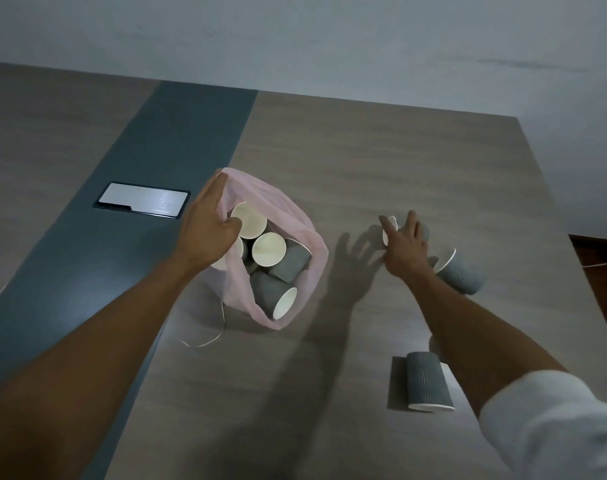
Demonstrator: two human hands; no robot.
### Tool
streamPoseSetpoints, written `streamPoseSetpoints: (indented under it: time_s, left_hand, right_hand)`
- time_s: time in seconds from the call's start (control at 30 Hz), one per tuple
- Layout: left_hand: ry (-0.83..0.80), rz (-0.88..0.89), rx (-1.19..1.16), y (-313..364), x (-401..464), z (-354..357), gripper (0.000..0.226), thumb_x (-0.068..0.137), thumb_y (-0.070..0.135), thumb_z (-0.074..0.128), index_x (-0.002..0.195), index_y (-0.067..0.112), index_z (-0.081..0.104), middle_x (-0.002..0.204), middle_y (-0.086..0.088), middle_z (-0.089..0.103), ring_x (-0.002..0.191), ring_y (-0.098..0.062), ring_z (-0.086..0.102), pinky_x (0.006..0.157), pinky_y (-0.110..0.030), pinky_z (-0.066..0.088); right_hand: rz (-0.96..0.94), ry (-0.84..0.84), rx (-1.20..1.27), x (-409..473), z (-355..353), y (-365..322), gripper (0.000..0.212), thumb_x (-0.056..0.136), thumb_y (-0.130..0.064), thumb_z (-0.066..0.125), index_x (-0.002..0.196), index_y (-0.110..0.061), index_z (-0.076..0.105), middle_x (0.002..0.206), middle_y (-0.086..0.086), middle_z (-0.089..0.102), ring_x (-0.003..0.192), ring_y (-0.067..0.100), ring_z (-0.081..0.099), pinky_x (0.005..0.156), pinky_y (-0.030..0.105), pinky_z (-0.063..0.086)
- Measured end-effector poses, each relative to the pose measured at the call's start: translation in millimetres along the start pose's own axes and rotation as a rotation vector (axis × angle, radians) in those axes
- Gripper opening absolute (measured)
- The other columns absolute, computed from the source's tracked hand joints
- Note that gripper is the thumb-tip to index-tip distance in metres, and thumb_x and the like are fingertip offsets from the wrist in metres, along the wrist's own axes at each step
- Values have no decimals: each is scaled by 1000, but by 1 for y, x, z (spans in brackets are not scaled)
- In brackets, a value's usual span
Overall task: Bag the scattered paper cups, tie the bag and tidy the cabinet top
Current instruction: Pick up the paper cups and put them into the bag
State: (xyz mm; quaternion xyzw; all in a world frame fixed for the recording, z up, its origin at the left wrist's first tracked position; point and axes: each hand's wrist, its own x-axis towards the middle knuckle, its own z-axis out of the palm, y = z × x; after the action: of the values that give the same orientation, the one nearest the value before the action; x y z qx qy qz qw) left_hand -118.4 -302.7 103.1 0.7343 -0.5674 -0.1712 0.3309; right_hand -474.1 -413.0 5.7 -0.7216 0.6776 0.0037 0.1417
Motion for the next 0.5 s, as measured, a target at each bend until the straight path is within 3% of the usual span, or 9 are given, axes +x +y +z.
streamPoseSetpoints:
  time_s: [0.07, 0.13, 0.2, 0.33, 0.4, 0.5]
  left_hand:
    - [6, 5, -2, 3, -2, 2, 80, 84, 4, 61, 157, 22, 32, 162, 6, 35, 147, -16, 35, 120, -37, 33]
    - [4, 0, -16, 4, -5, 4, 82, 83, 1, 60, 157, 21, 32, 163, 6, 33, 148, -13, 32, 121, -36, 31]
    - [-6, -2, -32, 3, -6, 7, 84, 82, -1, 60, 157, 20, 32, 163, 6, 33, 148, -11, 31, 122, -33, 29]
    - [-22, -10, -31, 1, -9, 11, 84, 82, -3, 61, 158, 16, 31, 164, 2, 32, 148, -12, 30, 120, -23, 24]
    - [-38, -11, -31, 1, -9, 12, 84, 82, -2, 61, 158, 16, 31, 164, 3, 31, 148, -12, 30, 121, -26, 25]
    - [-52, -14, -18, 0, -11, 9, 84, 81, -1, 61, 158, 17, 31, 164, 3, 31, 148, -14, 31, 120, -28, 27]
  right_hand:
    - [-31, -73, -130, 15, 1, 11, 77, 89, -2, 58, 152, -34, 28, 164, 22, -7, 148, 49, 12, 114, 57, 28]
    - [-60, -94, -221, 21, 5, 17, 62, 92, -6, 58, 148, -24, 39, 161, 26, 6, 141, 48, 26, 111, 55, 34]
    - [-80, -52, -338, 21, 10, 19, 47, 94, -9, 60, 139, -12, 50, 152, 25, 23, 135, 43, 33, 105, 53, 40]
    - [-181, 55, -477, 18, 14, 21, 42, 91, -6, 64, 132, -2, 58, 140, 20, 39, 126, 38, 42, 100, 45, 45]
    - [-254, 125, -390, 14, 11, 11, 36, 91, -7, 62, 126, 1, 60, 131, 24, 46, 116, 42, 49, 95, 48, 48]
    - [-354, 323, 49, -2, 7, -21, 29, 91, -15, 60, 113, 2, 52, 124, 26, 47, 97, 45, 57, 76, 51, 53]
